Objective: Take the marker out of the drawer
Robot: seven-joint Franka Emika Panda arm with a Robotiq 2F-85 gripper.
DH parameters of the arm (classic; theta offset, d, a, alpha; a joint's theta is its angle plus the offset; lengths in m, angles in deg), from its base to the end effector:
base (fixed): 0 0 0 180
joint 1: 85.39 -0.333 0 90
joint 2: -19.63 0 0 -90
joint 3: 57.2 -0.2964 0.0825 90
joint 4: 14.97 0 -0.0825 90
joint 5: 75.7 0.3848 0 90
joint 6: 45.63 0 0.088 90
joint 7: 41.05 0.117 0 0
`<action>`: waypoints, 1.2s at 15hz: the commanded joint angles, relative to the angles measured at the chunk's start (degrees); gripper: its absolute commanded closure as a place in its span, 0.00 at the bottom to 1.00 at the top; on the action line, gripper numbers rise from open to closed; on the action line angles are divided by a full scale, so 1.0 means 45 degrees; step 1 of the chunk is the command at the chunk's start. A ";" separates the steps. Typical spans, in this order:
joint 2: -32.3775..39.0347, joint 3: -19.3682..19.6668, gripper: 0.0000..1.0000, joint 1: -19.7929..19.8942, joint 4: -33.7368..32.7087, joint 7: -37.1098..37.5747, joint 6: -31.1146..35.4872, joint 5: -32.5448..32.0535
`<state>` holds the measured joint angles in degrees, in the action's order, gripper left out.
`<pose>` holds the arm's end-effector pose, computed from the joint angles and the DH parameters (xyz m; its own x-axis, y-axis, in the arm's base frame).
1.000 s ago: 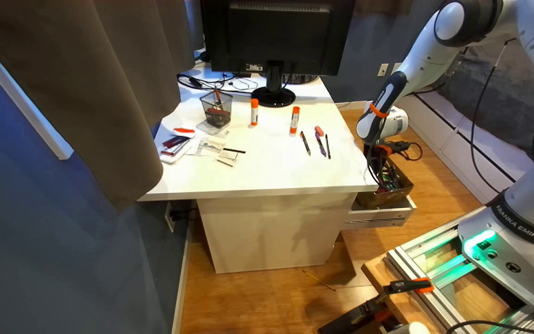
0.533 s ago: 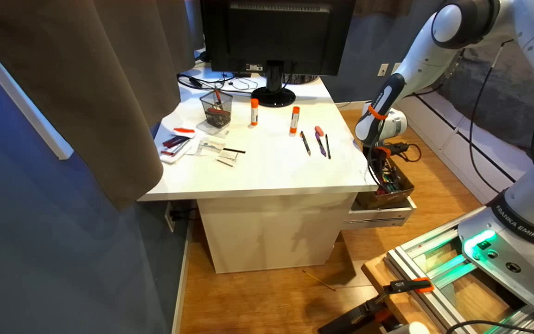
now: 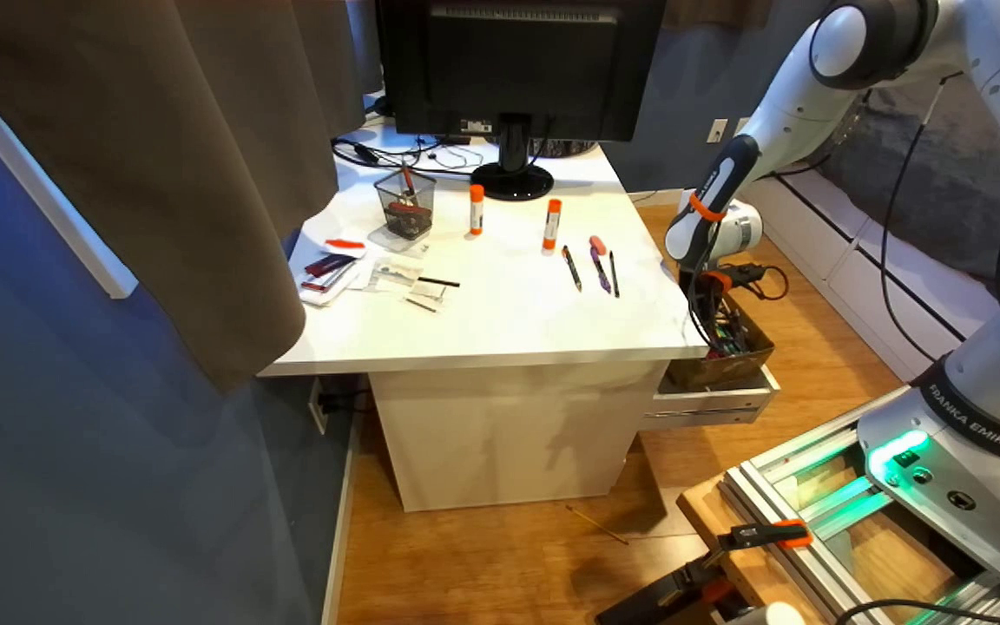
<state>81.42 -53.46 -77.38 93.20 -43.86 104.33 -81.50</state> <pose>0.4804 -0.1065 -0.1031 0.9359 -0.0434 -0.3497 -0.0246 -0.9980 0.0578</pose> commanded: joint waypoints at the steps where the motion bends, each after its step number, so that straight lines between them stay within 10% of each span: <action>1: -0.0843 -0.0101 0.93 0.0183 0.0387 -0.0460 -0.0494 0.0226; 18: -0.4532 0.0260 0.93 0.0178 0.3028 -0.0878 -0.2685 0.0035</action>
<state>66.80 -52.73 -77.05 101.67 -46.35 92.91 -81.50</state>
